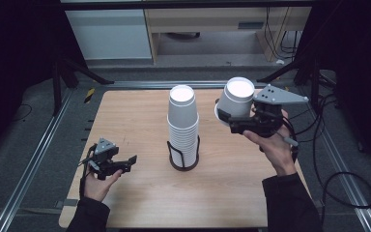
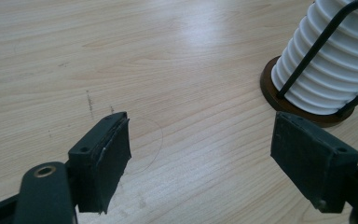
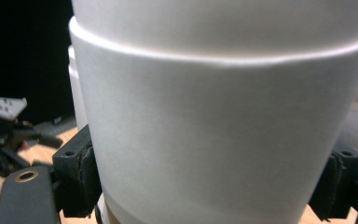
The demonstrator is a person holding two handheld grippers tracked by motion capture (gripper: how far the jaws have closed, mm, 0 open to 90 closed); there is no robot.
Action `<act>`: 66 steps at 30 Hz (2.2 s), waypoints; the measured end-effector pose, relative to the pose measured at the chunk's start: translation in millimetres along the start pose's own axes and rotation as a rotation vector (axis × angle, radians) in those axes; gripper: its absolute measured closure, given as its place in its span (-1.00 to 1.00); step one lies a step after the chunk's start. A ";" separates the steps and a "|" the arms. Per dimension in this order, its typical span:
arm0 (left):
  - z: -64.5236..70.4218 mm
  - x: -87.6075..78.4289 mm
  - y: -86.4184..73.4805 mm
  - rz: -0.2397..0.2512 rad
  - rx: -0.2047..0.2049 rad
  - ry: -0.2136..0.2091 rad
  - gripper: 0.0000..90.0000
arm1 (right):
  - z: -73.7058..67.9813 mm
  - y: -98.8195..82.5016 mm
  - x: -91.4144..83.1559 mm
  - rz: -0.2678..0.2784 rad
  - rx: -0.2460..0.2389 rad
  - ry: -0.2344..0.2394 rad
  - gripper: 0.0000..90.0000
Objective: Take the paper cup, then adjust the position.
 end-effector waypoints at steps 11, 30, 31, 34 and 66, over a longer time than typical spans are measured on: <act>10.0 0.8 -0.1 -0.010 0.028 -0.030 -0.56 | -3.7 -57.4 -6.8 -0.063 0.010 0.046 -0.65; 29.3 2.1 -2.1 -0.035 0.084 -0.090 -0.55 | -32.1 -142.5 5.1 -0.206 -0.027 0.177 -0.66; 30.1 2.3 -2.3 -0.037 0.087 -0.092 -0.55 | -32.1 -142.5 5.1 -0.206 -0.027 0.177 -0.66; 33.8 1.8 -2.6 -0.044 0.102 -0.103 -0.55 | -43.6 -150.6 8.4 -0.236 -0.062 0.221 -0.66; 79.5 -9.7 -6.8 -0.094 0.223 -0.254 -0.59 | -107.9 -172.3 29.4 -0.334 -0.245 0.499 -0.66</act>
Point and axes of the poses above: each handheld gripper's, and its own axes: x roughly forward along the jaws, y roughly out of its top, z roughly to its right, the point moved 10 cm from there along x, roughly forward along the jaws, and after that the axes turned 12 degrees about -x, right-handed, at the moved point
